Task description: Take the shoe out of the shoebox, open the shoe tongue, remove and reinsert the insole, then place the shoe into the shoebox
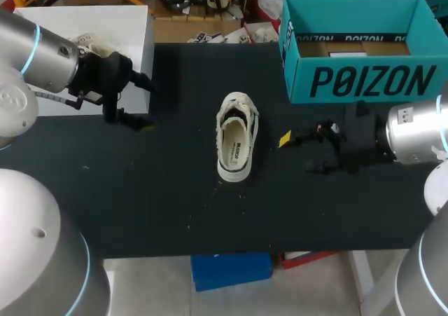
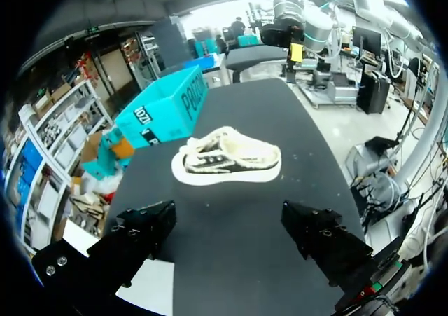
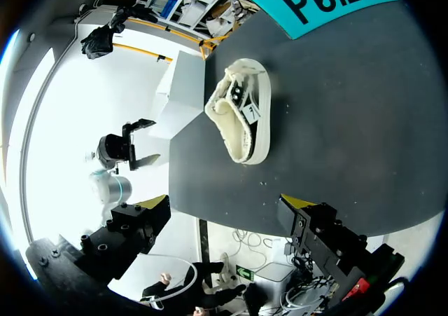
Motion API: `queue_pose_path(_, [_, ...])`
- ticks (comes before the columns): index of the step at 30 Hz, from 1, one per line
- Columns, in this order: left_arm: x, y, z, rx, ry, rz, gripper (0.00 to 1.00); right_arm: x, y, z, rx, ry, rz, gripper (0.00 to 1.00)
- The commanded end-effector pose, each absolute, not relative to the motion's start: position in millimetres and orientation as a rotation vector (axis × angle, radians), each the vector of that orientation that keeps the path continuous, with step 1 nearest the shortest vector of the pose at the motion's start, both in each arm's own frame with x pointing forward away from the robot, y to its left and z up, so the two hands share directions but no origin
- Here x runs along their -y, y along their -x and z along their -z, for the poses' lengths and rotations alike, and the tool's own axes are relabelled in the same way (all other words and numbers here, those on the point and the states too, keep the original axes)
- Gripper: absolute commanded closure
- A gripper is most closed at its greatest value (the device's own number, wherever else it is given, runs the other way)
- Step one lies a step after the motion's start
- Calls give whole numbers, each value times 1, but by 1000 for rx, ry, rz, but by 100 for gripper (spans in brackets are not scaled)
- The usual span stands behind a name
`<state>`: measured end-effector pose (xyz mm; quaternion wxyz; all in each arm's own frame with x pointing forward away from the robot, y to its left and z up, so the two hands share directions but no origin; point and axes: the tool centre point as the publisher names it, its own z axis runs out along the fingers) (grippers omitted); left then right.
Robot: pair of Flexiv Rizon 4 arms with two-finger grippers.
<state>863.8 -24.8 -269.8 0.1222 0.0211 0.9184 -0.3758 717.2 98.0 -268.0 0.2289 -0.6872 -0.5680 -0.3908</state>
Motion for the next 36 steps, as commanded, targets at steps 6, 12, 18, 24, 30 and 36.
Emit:
queue_pose_path(6, [25, -860, 271, -2653, -45, 1087, 0, -65, -734, 253, 1691, 2030, 833, 0])
queue_pose_path(12, [25, -860, 271, -2653, -45, 1087, 0, -73, -759, 243, 1926, 2176, 455, 0])
queue_pose_path(18, [25, -860, 271, -2653, -45, 1087, 0, -85, -777, 244, 2094, 2265, 58, 0])
queue_pose_path(24, [25, -860, 271, -2653, -45, 1087, 0, -97, -792, 245, 2310, 2307, -452, 0])
queue_pose_path(30, [25, -860, 271, -2653, -45, 1087, 0, -97, -792, 245, 2310, 2307, -452, 0])
queue_pose_path(36, [25, -860, 271, -2653, -45, 1087, 0, -97, -792, 245, 2310, 2307, -452, 0])
